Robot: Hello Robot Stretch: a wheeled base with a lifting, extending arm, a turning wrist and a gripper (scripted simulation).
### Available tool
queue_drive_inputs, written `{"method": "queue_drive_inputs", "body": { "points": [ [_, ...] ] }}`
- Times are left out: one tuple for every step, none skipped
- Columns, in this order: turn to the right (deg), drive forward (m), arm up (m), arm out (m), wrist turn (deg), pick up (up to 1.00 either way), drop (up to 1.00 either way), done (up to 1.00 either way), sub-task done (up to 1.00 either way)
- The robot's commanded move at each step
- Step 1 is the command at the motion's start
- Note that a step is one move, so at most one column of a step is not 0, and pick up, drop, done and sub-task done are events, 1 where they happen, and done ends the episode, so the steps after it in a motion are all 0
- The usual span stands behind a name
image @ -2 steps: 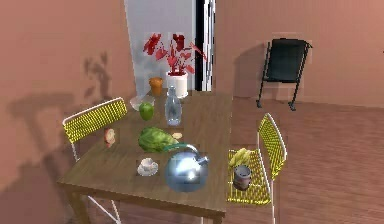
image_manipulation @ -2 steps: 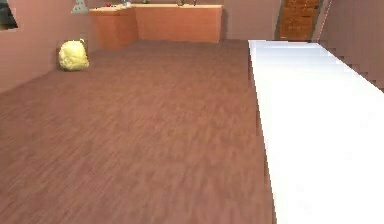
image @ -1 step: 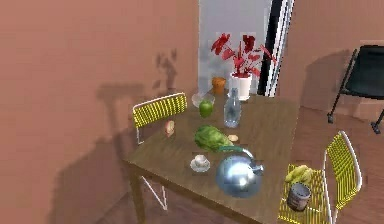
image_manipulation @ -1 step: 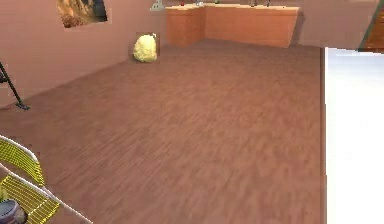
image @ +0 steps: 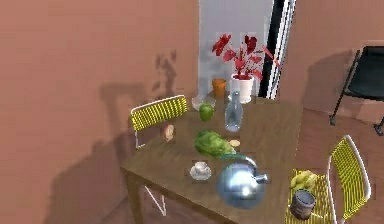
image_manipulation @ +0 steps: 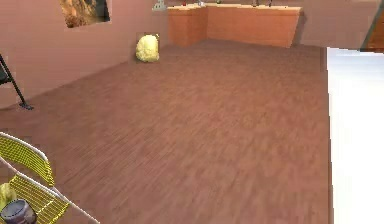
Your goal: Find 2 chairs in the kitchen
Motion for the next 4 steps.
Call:
{"method": "queue_drive_inputs", "body": {
  "points": [
    [36.0,0.0,0.0,0.0,0.0,0.0,0.0,0.0,0.0],
    [0.0,0.0,0.0,0.0,0.0,0.0,0.0,0.0,1.0],
    [-45.0,0.0,0.0,0.0,0.0,0.0,0.0,0.0,0.0],
    [-45.0,0.0,0.0,0.0,0.0,0.0,0.0,0.0,0.0]
  ]
}}
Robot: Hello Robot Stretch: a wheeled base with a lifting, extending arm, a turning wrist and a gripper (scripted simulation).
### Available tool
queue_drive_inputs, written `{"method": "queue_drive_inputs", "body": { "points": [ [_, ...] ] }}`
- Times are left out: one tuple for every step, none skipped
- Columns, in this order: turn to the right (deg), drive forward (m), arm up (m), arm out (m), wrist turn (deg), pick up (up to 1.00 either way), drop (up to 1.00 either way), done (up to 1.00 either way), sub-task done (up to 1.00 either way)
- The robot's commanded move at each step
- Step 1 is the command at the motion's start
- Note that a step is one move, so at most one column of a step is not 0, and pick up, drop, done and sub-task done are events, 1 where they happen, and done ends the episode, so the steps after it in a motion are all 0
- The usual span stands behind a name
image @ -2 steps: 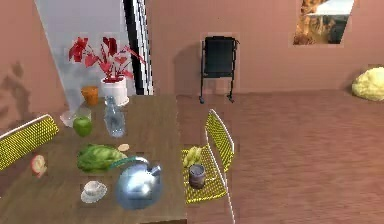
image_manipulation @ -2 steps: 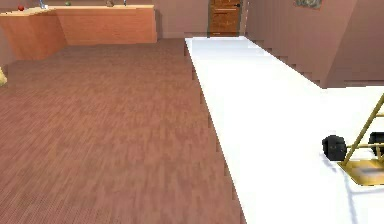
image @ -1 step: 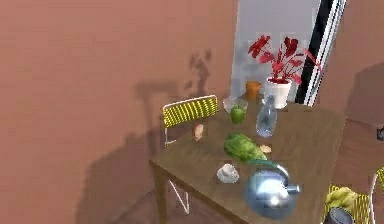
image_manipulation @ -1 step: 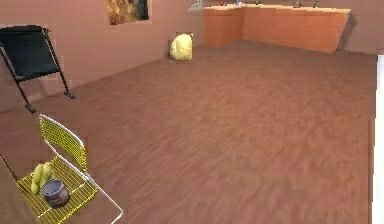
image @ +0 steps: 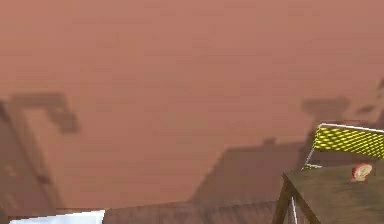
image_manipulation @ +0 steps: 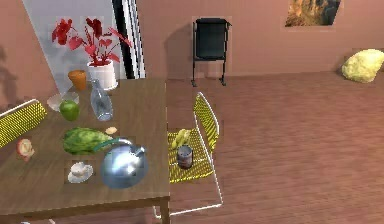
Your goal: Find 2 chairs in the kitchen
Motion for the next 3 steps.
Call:
{"method": "queue_drive_inputs", "body": {
  "points": [
    [-6.0,0.0,0.0,0.0,0.0,0.0,0.0,0.0,0.0],
    [0.0,0.3,0.0,0.0,0.0,0.0,0.0,0.0,0.0],
    [45.0,0.0,0.0,0.0,0.0,0.0,0.0,0.0,0.0]
  ]
}}
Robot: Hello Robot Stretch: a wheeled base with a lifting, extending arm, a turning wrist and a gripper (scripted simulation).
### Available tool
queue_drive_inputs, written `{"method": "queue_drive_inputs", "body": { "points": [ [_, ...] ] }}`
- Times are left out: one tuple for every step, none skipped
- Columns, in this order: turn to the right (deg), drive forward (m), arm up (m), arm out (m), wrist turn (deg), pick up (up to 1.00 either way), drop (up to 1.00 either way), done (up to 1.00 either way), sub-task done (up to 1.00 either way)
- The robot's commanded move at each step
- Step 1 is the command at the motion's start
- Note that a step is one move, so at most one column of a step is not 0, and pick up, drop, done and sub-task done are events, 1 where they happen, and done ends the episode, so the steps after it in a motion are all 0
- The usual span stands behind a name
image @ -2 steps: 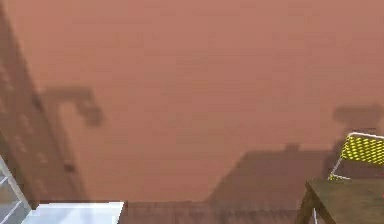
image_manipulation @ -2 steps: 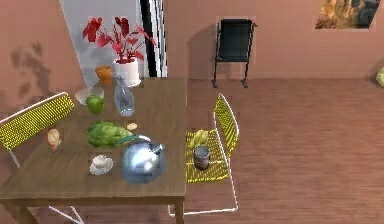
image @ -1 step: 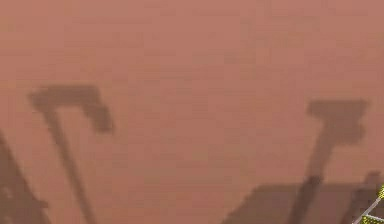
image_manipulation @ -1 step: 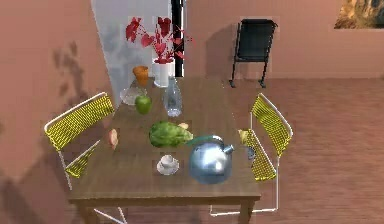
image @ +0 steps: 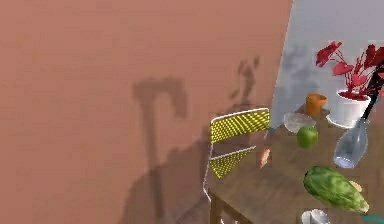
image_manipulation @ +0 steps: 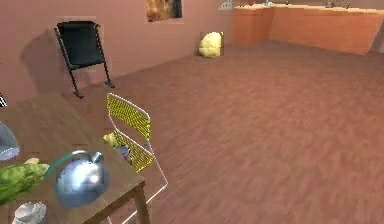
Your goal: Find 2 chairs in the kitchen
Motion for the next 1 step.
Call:
{"method": "queue_drive_inputs", "body": {
  "points": [
    [18.0,0.0,0.0,0.0,0.0,0.0,0.0,0.0,0.0]
  ]
}}
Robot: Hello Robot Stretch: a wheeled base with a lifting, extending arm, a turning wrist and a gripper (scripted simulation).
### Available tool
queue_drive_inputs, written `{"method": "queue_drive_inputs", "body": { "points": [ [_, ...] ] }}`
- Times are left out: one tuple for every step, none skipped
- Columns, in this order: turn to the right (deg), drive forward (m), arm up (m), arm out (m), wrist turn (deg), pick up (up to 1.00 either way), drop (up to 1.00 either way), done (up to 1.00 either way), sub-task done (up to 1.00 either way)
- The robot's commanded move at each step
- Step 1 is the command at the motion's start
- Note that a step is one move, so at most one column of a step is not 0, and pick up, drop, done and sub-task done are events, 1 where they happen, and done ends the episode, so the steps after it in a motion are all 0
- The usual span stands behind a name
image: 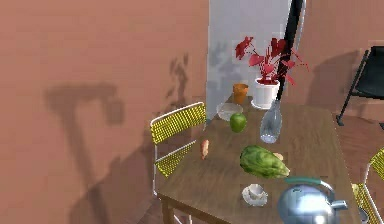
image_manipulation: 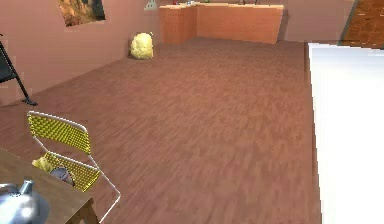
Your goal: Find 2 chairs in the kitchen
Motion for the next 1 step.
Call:
{"method": "queue_drive_inputs", "body": {
  "points": [
    [0.0,0.0,0.0,0.0,0.0,0.0,0.0,1.0,0.0]
  ]
}}
